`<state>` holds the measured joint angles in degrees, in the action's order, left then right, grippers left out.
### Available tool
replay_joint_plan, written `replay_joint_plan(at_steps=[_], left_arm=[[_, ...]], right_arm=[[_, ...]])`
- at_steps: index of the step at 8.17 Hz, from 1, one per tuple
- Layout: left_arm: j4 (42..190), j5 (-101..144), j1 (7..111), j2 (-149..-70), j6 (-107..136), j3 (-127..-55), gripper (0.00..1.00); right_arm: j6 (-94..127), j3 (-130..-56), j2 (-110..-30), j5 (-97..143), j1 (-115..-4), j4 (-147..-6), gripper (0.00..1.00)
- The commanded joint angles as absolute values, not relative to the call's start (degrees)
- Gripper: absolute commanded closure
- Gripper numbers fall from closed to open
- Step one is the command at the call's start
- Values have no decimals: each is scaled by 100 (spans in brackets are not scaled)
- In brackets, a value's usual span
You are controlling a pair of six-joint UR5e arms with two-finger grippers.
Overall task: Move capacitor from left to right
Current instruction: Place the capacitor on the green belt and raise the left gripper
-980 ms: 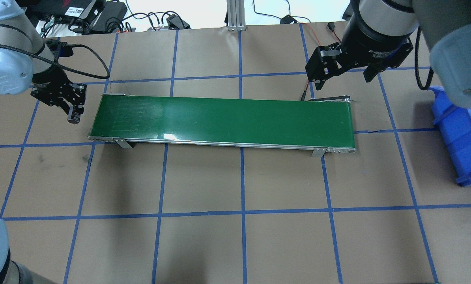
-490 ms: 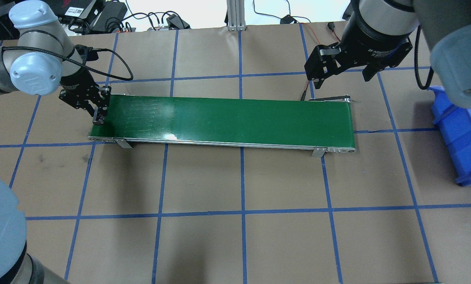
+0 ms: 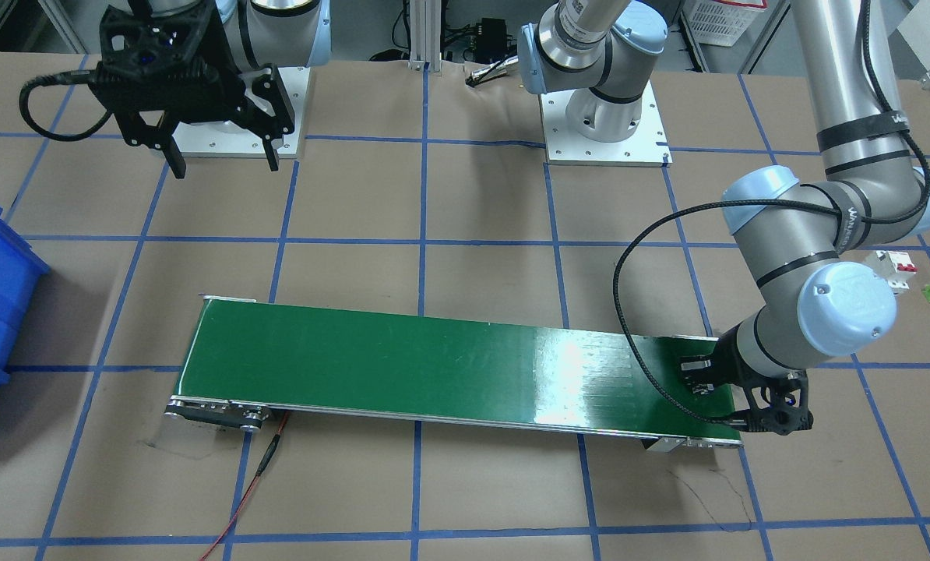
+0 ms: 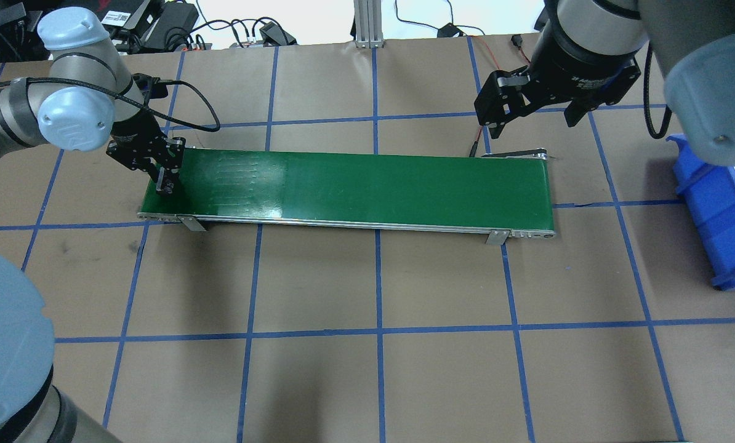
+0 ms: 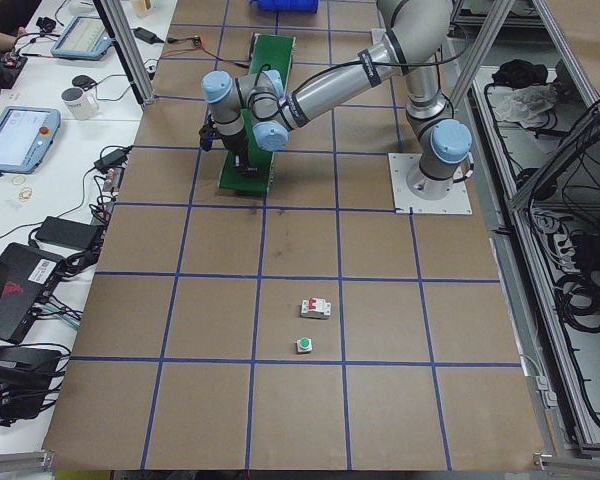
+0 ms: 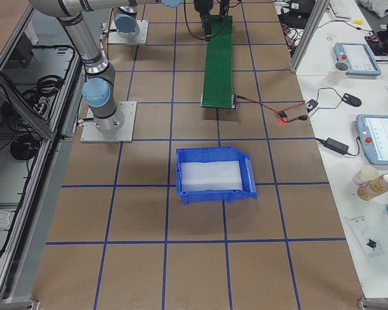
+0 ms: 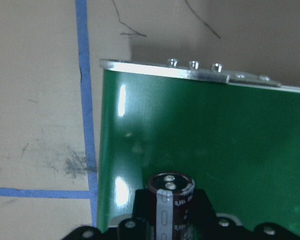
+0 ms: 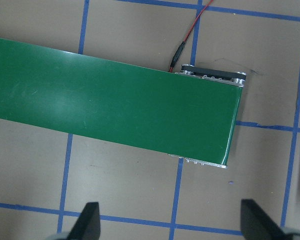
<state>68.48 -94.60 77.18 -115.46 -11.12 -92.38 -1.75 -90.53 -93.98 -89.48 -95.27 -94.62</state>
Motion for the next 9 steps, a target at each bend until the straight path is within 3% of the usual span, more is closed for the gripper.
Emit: replay_joint_plan(at_steps=[1, 2, 4, 7, 9], left_arm=[[6803, -9448, 7831, -11584, -1143, -9246, 30], [6855, -9474, 7892, -11523, -1090, -9255, 0], [7012, -9501, 8172, -11217, -994, -9237, 0], [7874, -9475, 8620, -10506, -257, -9159, 0], [8557, -9431, 9121, -10074, 121, -8782, 0]], right_arm=[[-176, -9044, -8810, -8991, -9423, -9788, 0], [-150, -9053, -8511, -9000, -9300, -10243, 0], [-193, -9122, -7869, -8904, -8993, -10266, 0], [-386, -9921, -7813, -7867, -8596, -10764, 0], [-396, -10019, -7718, -7796, -8587, -10950, 0]])
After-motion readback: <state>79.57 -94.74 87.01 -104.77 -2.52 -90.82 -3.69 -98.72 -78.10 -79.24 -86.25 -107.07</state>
